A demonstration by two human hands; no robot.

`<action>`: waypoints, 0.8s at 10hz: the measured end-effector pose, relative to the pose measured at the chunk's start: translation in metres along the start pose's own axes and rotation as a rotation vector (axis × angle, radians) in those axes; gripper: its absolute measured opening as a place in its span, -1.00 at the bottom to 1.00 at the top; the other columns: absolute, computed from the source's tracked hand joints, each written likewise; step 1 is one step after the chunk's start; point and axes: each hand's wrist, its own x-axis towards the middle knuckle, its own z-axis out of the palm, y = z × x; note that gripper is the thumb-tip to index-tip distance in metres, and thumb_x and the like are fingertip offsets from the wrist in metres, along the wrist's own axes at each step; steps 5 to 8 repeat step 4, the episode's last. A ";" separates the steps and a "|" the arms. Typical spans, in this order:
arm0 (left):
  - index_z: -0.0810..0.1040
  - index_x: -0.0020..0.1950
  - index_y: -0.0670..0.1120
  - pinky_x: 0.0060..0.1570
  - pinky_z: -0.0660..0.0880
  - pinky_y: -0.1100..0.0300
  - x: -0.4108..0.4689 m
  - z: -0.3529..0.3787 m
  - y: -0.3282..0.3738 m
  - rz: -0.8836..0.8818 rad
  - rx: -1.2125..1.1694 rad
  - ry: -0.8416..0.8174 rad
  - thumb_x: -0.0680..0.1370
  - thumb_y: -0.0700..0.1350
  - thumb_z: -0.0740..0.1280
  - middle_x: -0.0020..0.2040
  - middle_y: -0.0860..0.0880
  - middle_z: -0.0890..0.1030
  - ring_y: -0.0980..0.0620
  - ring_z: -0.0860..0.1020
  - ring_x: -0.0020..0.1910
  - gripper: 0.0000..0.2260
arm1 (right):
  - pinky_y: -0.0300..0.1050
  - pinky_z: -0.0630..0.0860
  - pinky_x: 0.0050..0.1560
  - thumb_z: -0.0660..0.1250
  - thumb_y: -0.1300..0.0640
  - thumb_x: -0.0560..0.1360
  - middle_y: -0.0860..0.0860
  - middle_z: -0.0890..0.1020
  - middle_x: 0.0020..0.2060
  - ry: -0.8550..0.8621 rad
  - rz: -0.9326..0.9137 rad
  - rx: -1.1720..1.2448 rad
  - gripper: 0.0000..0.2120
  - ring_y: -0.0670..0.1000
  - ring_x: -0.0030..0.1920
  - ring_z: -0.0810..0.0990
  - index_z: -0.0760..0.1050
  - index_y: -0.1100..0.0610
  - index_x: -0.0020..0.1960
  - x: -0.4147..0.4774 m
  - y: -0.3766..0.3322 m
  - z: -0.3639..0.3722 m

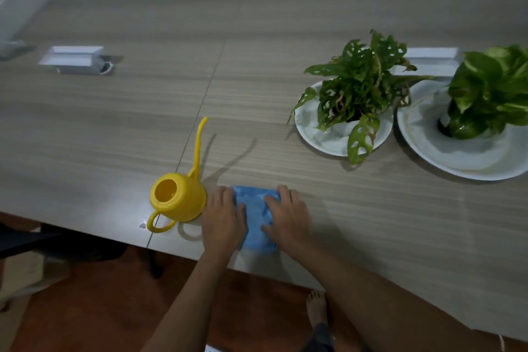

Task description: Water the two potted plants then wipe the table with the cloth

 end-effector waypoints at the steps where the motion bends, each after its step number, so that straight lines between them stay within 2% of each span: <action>1: 0.27 0.59 -0.12 0.49 0.24 -0.08 -0.013 0.026 -0.001 0.113 0.001 -0.169 0.67 0.10 0.12 0.61 -0.13 0.26 -0.17 0.19 0.59 -0.46 | 0.11 0.21 0.34 0.36 -0.22 0.41 -0.01 0.13 0.51 -0.072 -0.089 -0.127 -0.29 0.09 0.46 0.11 0.25 -0.02 0.47 0.003 0.008 0.003; 2: 0.04 0.66 0.00 0.57 0.01 -0.05 -0.017 0.039 -0.012 0.099 0.071 -0.240 0.68 0.21 -0.05 0.67 0.01 0.01 -0.05 -0.08 0.65 -0.42 | 0.17 -0.06 0.47 0.28 -0.28 0.46 -0.04 0.03 0.56 -0.178 -0.071 -0.185 -0.22 0.09 0.53 -0.07 0.08 -0.04 0.56 0.009 0.014 0.003; 3: 0.04 0.66 0.00 0.56 0.06 -0.10 -0.019 0.038 -0.007 0.090 0.080 -0.241 0.68 0.22 -0.07 0.67 -0.01 0.05 -0.06 -0.03 0.65 -0.42 | 0.20 -0.17 0.48 0.29 -0.27 0.48 -0.04 -0.06 0.58 -0.232 -0.083 -0.167 -0.18 0.08 0.55 -0.17 -0.01 -0.02 0.58 0.008 0.012 -0.001; 4: -0.02 0.65 0.02 0.52 0.15 -0.18 -0.018 0.034 -0.006 0.082 0.075 -0.250 0.67 0.28 -0.18 0.66 -0.02 0.05 -0.10 -0.01 0.64 -0.39 | 0.18 -0.17 0.48 0.33 -0.21 0.48 -0.05 -0.11 0.58 -0.190 -0.092 -0.025 -0.11 0.05 0.55 -0.22 -0.11 0.00 0.59 -0.003 0.020 -0.018; 8: -0.02 0.65 0.02 0.52 0.15 -0.18 -0.018 0.034 -0.006 0.082 0.075 -0.250 0.67 0.28 -0.18 0.66 -0.02 0.05 -0.10 -0.01 0.64 -0.39 | 0.18 -0.17 0.48 0.33 -0.21 0.48 -0.05 -0.11 0.58 -0.190 -0.092 -0.025 -0.11 0.05 0.55 -0.22 -0.11 0.00 0.59 -0.003 0.020 -0.018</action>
